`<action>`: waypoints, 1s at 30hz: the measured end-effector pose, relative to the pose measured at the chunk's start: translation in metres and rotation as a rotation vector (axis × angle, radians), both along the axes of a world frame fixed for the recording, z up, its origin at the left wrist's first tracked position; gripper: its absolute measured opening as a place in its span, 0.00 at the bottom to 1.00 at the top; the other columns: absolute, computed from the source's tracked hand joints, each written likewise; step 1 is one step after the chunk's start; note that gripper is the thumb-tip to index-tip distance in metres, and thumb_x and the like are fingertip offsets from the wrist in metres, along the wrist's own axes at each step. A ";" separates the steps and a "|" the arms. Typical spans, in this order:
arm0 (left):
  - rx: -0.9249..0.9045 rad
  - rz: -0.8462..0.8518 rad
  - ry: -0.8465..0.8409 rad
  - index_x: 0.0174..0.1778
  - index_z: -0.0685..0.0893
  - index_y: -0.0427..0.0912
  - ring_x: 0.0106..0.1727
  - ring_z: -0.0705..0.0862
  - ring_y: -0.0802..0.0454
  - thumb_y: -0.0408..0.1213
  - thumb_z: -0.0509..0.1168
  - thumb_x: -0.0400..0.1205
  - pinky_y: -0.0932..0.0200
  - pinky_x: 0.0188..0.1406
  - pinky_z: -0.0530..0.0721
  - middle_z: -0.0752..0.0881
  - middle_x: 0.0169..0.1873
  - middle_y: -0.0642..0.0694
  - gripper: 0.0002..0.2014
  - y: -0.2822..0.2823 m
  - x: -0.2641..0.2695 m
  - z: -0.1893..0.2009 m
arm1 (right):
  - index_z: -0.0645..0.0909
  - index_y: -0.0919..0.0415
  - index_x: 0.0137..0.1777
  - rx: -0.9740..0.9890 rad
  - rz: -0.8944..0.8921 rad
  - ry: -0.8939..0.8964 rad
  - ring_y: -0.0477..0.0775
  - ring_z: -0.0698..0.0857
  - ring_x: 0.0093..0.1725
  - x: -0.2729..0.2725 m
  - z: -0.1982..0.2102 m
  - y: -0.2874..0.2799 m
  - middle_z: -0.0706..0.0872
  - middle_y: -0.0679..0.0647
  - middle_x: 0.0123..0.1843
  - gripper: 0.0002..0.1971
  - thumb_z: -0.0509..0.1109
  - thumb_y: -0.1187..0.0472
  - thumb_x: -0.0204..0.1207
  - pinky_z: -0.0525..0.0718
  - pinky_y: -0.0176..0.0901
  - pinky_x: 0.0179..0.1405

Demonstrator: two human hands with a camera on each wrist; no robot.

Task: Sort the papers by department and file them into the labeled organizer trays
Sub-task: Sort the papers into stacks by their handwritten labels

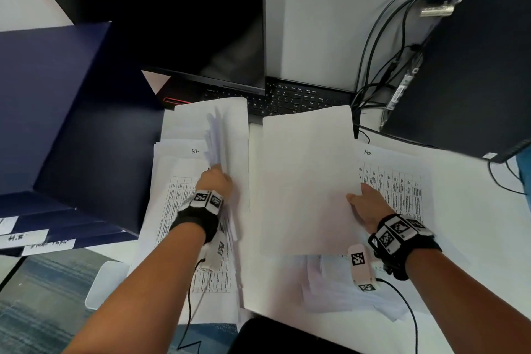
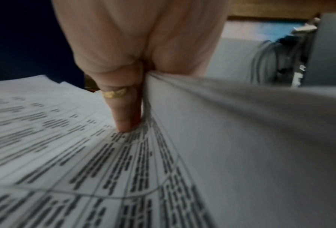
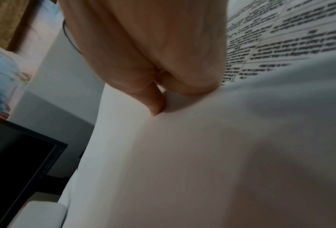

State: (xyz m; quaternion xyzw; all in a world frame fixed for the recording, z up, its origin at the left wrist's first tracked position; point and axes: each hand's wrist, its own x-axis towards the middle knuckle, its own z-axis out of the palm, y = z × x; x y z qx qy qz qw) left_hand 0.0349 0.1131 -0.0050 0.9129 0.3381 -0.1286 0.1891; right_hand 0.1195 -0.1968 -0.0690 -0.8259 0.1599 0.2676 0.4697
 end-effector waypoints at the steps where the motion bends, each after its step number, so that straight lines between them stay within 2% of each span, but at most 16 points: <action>1: -0.018 0.016 -0.026 0.70 0.70 0.31 0.60 0.81 0.33 0.37 0.51 0.86 0.48 0.54 0.79 0.82 0.60 0.29 0.19 0.004 -0.004 0.002 | 0.69 0.66 0.74 0.005 -0.001 0.006 0.63 0.79 0.67 0.000 0.001 0.001 0.79 0.61 0.70 0.21 0.62 0.63 0.81 0.76 0.58 0.71; 4: -0.102 0.055 -0.125 0.62 0.76 0.30 0.53 0.82 0.35 0.38 0.54 0.85 0.52 0.48 0.78 0.84 0.53 0.29 0.16 0.018 -0.016 0.006 | 0.67 0.65 0.76 0.020 -0.018 0.045 0.64 0.77 0.69 0.004 0.001 0.003 0.77 0.59 0.72 0.23 0.63 0.64 0.81 0.75 0.59 0.72; 7: -0.161 0.059 -0.194 0.52 0.78 0.30 0.43 0.78 0.41 0.37 0.58 0.82 0.56 0.41 0.76 0.83 0.44 0.34 0.12 0.029 -0.024 0.014 | 0.69 0.67 0.75 0.030 -0.018 0.038 0.64 0.79 0.67 0.005 0.009 0.015 0.79 0.61 0.69 0.21 0.62 0.67 0.82 0.78 0.56 0.68; 12: -0.263 0.069 -0.214 0.54 0.75 0.33 0.39 0.80 0.42 0.33 0.59 0.80 0.55 0.37 0.80 0.82 0.42 0.38 0.09 0.050 -0.037 0.032 | 0.74 0.69 0.67 0.011 0.059 0.012 0.66 0.80 0.63 0.006 0.024 0.062 0.81 0.64 0.65 0.17 0.61 0.68 0.79 0.79 0.59 0.67; 14: -0.287 0.077 -0.243 0.55 0.74 0.34 0.41 0.82 0.41 0.33 0.59 0.80 0.55 0.38 0.80 0.82 0.43 0.39 0.10 0.058 -0.042 0.040 | 0.74 0.71 0.65 -0.028 0.126 -0.012 0.66 0.80 0.64 0.011 0.021 0.082 0.80 0.64 0.66 0.16 0.61 0.68 0.78 0.78 0.54 0.67; 16: -0.298 0.094 -0.275 0.58 0.72 0.35 0.46 0.82 0.39 0.32 0.61 0.80 0.55 0.43 0.80 0.82 0.48 0.39 0.12 0.066 -0.049 0.047 | 0.75 0.74 0.61 -0.078 0.179 -0.016 0.60 0.78 0.63 0.012 0.022 0.101 0.79 0.61 0.59 0.13 0.59 0.69 0.80 0.79 0.43 0.58; 17: -0.317 0.109 -0.299 0.60 0.70 0.37 0.46 0.82 0.40 0.32 0.61 0.79 0.55 0.42 0.79 0.82 0.49 0.40 0.14 0.069 -0.052 0.051 | 0.76 0.69 0.52 -0.076 0.189 -0.011 0.58 0.77 0.57 0.012 0.023 0.111 0.77 0.59 0.50 0.06 0.58 0.70 0.80 0.78 0.39 0.47; 18: -0.351 0.121 -0.330 0.64 0.68 0.39 0.47 0.81 0.43 0.31 0.62 0.79 0.56 0.41 0.79 0.81 0.51 0.43 0.18 0.073 -0.056 0.052 | 0.72 0.59 0.41 -0.066 0.193 -0.012 0.57 0.76 0.52 0.010 0.025 0.122 0.73 0.53 0.41 0.09 0.56 0.70 0.81 0.75 0.35 0.38; 19: -0.394 0.126 -0.372 0.68 0.65 0.43 0.48 0.81 0.45 0.29 0.62 0.78 0.57 0.43 0.80 0.81 0.53 0.45 0.23 0.076 -0.060 0.054 | 0.64 0.48 0.36 -0.073 0.204 -0.002 0.56 0.75 0.49 0.007 0.027 0.132 0.68 0.48 0.37 0.17 0.55 0.71 0.81 0.72 0.34 0.34; 21: -0.441 0.123 -0.449 0.76 0.56 0.53 0.53 0.82 0.46 0.29 0.63 0.76 0.53 0.52 0.82 0.80 0.59 0.49 0.35 0.082 -0.066 0.058 | 0.56 0.46 0.33 -0.056 0.223 -0.001 0.53 0.70 0.52 0.002 0.033 0.154 0.66 0.47 0.38 0.21 0.54 0.70 0.81 0.69 0.31 0.34; 23: -0.432 0.107 -0.485 0.80 0.47 0.60 0.54 0.82 0.45 0.29 0.63 0.76 0.53 0.56 0.81 0.79 0.61 0.50 0.42 0.087 -0.069 0.059 | 0.57 0.46 0.35 -0.046 0.265 -0.029 0.51 0.67 0.55 0.000 0.037 0.173 0.68 0.54 0.48 0.19 0.53 0.70 0.82 0.67 0.31 0.34; 24: -0.422 0.097 -0.484 0.80 0.47 0.61 0.52 0.82 0.45 0.29 0.62 0.78 0.56 0.55 0.79 0.78 0.60 0.51 0.42 0.087 -0.070 0.059 | 0.60 0.46 0.41 -0.026 0.281 -0.045 0.51 0.66 0.55 0.000 0.038 0.183 0.66 0.57 0.52 0.16 0.52 0.70 0.82 0.69 0.34 0.35; 26: -0.401 0.060 -0.473 0.79 0.56 0.61 0.48 0.84 0.40 0.29 0.61 0.79 0.56 0.50 0.81 0.82 0.56 0.45 0.36 0.088 -0.071 0.059 | 0.67 0.53 0.56 -0.031 0.301 -0.080 0.53 0.69 0.53 -0.001 0.040 0.202 0.68 0.58 0.54 0.12 0.54 0.71 0.80 0.71 0.38 0.40; 27: -0.387 0.042 -0.470 0.76 0.64 0.60 0.47 0.85 0.38 0.29 0.61 0.79 0.56 0.49 0.83 0.84 0.54 0.40 0.32 0.088 -0.071 0.059 | 0.71 0.58 0.61 -0.038 0.294 -0.086 0.54 0.72 0.50 -0.003 0.039 0.211 0.71 0.59 0.53 0.14 0.55 0.71 0.78 0.72 0.39 0.42; 28: -0.375 0.032 -0.462 0.73 0.69 0.58 0.45 0.85 0.38 0.30 0.61 0.79 0.57 0.46 0.84 0.86 0.50 0.35 0.28 0.089 -0.071 0.058 | 0.74 0.63 0.60 -0.024 0.271 -0.086 0.55 0.75 0.47 -0.005 0.038 0.218 0.75 0.59 0.51 0.15 0.56 0.72 0.75 0.73 0.40 0.39; 30: -0.369 0.034 -0.454 0.69 0.75 0.56 0.33 0.83 0.43 0.31 0.61 0.79 0.62 0.36 0.81 0.86 0.39 0.35 0.23 0.092 -0.071 0.055 | 0.79 0.72 0.56 -0.034 0.216 -0.097 0.59 0.80 0.43 -0.009 0.036 0.221 0.80 0.62 0.46 0.16 0.58 0.74 0.70 0.75 0.42 0.34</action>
